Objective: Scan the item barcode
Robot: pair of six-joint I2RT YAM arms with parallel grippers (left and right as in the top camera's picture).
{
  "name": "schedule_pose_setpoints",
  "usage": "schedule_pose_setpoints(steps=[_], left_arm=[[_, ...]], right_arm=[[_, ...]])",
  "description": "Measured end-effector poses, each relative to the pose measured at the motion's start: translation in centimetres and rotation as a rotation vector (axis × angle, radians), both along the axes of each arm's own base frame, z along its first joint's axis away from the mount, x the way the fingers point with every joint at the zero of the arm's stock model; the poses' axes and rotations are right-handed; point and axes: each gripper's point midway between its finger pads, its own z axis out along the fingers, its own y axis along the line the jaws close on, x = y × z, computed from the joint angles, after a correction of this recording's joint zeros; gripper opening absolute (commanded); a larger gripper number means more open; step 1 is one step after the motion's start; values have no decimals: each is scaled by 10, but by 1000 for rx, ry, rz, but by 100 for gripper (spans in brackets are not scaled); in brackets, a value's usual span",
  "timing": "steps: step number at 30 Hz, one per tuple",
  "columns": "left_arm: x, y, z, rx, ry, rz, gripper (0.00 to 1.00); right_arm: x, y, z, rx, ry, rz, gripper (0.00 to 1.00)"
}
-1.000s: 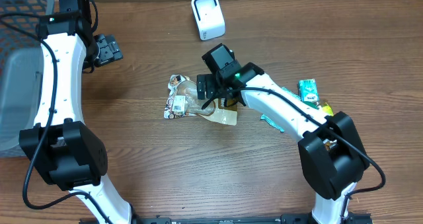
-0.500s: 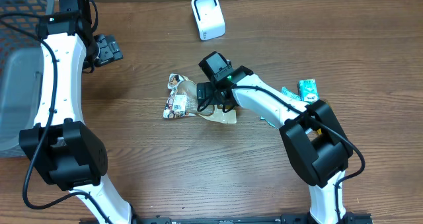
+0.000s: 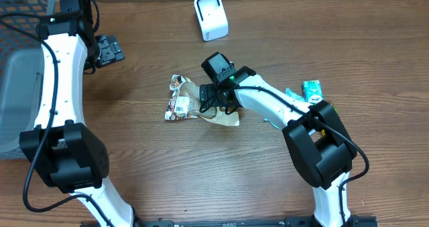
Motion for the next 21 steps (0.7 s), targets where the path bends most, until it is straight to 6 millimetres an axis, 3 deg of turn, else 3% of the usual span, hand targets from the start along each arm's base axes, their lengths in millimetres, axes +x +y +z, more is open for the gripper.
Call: schedule_pose_setpoints(steps=[4, 9, 11, 16, 21], left_arm=[[0, 0, 0, 0, 0, 0, 100], [0, 0, 0, 0, 0, 0, 100], [0, 0, 0, 0, 0, 0, 100], [0, 0, 0, 0, 0, 0, 100], [0, 0, 0, 0, 0, 0, 100]], right_arm=[[-3, 1, -3, 6, 18, -7, 73], [-3, 1, -3, 6, 20, -8, 69], [-2, -1, -3, 2, 25, -13, 61], [3, -15, -4, 18, 73, -49, 59], [9, -27, -8, 27, 87, -80, 47]])
